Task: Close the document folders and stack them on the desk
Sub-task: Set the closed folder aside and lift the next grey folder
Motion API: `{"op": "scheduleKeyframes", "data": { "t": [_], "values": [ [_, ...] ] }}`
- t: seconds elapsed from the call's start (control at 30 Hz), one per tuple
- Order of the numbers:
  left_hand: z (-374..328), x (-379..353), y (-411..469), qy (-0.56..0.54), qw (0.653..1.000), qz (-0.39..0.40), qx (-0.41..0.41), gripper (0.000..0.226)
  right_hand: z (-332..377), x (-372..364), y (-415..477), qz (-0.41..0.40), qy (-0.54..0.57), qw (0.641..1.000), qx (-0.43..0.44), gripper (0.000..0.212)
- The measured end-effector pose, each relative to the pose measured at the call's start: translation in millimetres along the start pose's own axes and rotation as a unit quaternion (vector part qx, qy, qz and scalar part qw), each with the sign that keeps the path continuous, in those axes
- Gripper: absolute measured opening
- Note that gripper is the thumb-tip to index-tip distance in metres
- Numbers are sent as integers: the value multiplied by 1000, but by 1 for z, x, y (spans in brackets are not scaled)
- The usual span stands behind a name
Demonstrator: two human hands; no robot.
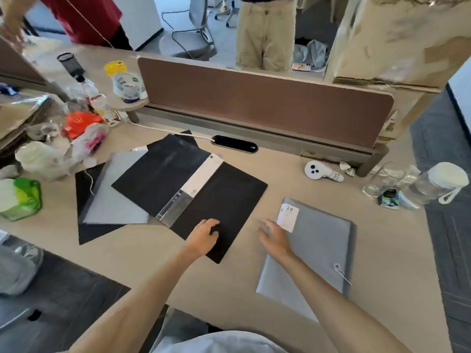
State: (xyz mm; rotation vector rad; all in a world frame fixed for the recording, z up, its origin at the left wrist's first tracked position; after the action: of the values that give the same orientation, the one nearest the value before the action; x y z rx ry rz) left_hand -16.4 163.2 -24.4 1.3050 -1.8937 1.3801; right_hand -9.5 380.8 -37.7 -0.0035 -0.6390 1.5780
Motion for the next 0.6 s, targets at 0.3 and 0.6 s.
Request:
{"op": "scheduleKeyframes", "data": {
  "t": [0.3,0.6],
  "values": [
    [98,53,26,-18,998,-53,8,41,32,-75,39,-55,50,994,-84,50],
    [160,100,98,196,977,22,-86,73,37,-103,68,-236,229,924,-193,54]
  ]
}}
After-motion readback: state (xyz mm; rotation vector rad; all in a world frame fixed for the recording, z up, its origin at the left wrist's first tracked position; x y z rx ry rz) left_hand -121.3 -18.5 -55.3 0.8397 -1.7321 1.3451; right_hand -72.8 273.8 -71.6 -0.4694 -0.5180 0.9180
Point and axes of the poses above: each hand's wrist, its own y-axis towards the middle knuckle, its own x-axis out of the back of the hand, z = x × y, the point moved 6 cm from there along y, towards the middle knuckle, and after that the axes turned 12 degrees about y, right-handed, at the moved point
